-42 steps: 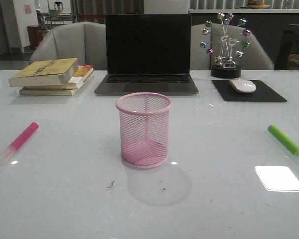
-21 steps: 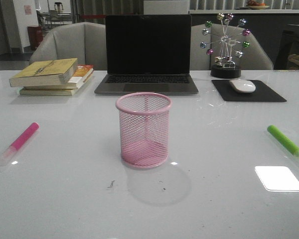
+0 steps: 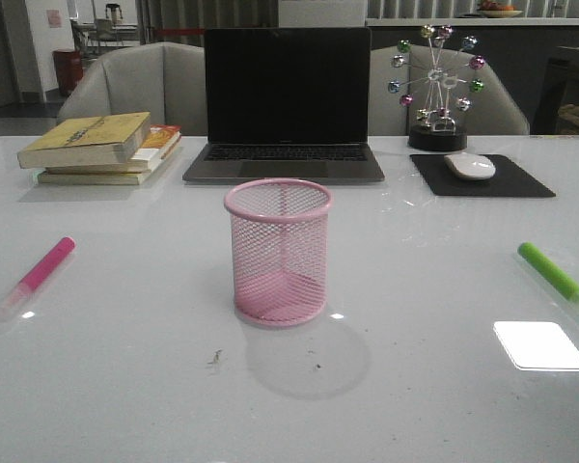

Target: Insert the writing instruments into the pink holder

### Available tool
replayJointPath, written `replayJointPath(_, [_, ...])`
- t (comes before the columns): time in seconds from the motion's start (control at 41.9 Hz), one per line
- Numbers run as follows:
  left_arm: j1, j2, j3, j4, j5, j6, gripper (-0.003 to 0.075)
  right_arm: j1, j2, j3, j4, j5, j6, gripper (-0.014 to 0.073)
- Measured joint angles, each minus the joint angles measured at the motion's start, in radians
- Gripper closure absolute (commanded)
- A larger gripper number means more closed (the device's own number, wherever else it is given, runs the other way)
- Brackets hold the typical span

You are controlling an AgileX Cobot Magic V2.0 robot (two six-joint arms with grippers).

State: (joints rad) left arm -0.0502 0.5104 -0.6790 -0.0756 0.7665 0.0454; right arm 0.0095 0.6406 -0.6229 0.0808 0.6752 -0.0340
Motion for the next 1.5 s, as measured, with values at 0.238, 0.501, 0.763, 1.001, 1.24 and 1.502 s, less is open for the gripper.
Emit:
replayJointPath(0.238, [0.000, 0.094, 0.035, 0.000, 0.008, 0.000, 0.0353, 0.000, 0.203, 0.000, 0.000, 0.012, 0.000, 0.0207])
replayJointPath(0.501, [-0.018, 0.131, 0.036, 0.000, 0.002, 0.005, 0.0212, 0.000, 0.462, -0.046, 0.000, -0.040, 0.000, 0.0076])
replayJointPath(0.763, [-0.221, 0.142, 0.036, 0.002, -0.025, 0.026, 0.0251, 0.036, 0.742, -0.236, -0.004, -0.052, -0.002, 0.0076])
replayJointPath(1.001, [-0.338, 0.142, 0.036, 0.009, -0.031, 0.030, 0.0267, 0.047, 1.016, -0.470, -0.022, 0.000, -0.002, 0.0077])
replayJointPath(1.24, [-0.342, 0.142, 0.036, 0.009, -0.033, 0.030, 0.0267, 0.047, 1.254, -0.678, -0.067, 0.086, -0.002, 0.0195])
replayJointPath(1.502, [-0.342, 0.142, 0.036, 0.009, -0.033, 0.032, 0.0267, 0.047, 1.375, -0.774, -0.069, 0.107, 0.000, 0.0202])
